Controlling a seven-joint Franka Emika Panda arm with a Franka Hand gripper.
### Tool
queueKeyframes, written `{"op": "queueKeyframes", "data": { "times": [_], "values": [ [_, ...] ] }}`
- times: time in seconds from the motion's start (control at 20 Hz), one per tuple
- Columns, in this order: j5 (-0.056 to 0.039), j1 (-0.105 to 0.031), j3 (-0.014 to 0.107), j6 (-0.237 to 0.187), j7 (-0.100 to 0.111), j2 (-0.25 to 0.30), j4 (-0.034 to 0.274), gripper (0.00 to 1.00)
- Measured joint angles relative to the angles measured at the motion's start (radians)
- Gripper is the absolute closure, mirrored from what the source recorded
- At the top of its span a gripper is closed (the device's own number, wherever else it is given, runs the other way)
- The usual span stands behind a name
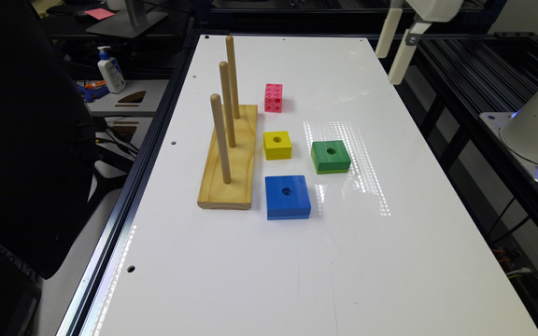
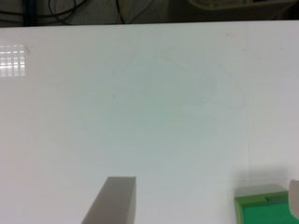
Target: Pick up pink block.
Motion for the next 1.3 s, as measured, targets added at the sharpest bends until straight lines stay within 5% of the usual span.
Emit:
{"op": "queueKeyframes", "data": {
  "times": [0.25, 0.6, 1.05, 1.3],
  "values": [
    [-0.0002, -0.020, 0.000, 0.026, -0.017, 0.090, 0.063, 0.00],
    [-0.0007, -0.066, -0.001, 0.045, -0.064, 0.215, 0.167, 0.00],
    [-0.0011, -0.104, -0.001, 0.045, -0.101, 0.274, 0.229, 0.00],
    [-0.0011, -0.108, -0.001, 0.045, -0.104, 0.305, 0.264, 0.00]
  ]
}}
